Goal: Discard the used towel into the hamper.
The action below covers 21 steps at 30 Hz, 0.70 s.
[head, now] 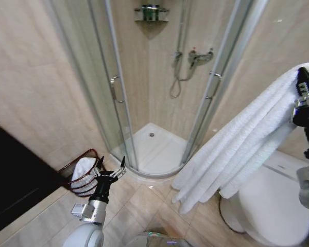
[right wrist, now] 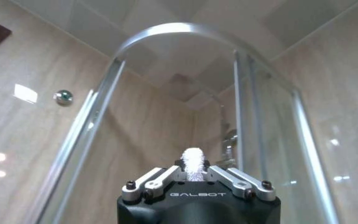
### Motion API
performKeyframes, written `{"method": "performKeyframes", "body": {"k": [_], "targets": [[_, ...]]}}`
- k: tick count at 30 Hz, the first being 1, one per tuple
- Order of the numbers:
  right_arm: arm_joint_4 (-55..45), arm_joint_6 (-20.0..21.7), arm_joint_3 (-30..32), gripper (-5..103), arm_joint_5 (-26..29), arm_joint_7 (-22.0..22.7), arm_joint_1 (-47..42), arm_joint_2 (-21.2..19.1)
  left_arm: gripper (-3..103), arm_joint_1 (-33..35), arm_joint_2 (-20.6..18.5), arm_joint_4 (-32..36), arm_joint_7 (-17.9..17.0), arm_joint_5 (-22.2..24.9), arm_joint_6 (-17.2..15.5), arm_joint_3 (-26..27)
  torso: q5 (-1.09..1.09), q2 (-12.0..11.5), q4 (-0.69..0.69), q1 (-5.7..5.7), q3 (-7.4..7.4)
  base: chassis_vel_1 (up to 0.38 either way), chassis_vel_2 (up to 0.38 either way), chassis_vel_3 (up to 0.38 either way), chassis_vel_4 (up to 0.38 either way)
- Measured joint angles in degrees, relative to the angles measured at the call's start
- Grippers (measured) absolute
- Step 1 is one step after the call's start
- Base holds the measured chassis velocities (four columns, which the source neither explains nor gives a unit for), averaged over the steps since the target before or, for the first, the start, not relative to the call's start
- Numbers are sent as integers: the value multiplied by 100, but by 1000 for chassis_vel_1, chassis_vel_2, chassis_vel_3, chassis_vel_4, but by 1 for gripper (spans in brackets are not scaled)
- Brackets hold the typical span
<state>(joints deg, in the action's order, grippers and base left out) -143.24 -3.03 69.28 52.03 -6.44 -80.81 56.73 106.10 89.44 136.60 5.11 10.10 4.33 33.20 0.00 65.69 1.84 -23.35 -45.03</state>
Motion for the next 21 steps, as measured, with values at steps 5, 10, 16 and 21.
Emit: {"method": "performKeyframes", "body": {"k": [5, 10, 16, 21], "targets": [[0, 0, 7, 5, -4, -5, 1, -4, 100, 0, 0, 0, 0, 0, 0, 0, -1, -2, 1, 0, 1, 117, 120, 128, 143], [0, 0, 35, 5, -13, -66, 5, -5, 100, 0, 0, 0, 0, 0, 0, 1, -2, -3, 3, 1, 2, 119, 131, 117, 126], [0, 4, 33, 5, -47, -96, 12, 0, 100, 0, 0, 0, 0, 0, 0, 1, 0, -4, 1, 2, 2, 47, 46, 18, 36], [0, 6, 25, 5, -57, -109, 16, -2, 100, 0, 0, 0, 0, 0, 0, 0, 0, -5, 1, 2, 3, 0, 0, 0, 0]]}}
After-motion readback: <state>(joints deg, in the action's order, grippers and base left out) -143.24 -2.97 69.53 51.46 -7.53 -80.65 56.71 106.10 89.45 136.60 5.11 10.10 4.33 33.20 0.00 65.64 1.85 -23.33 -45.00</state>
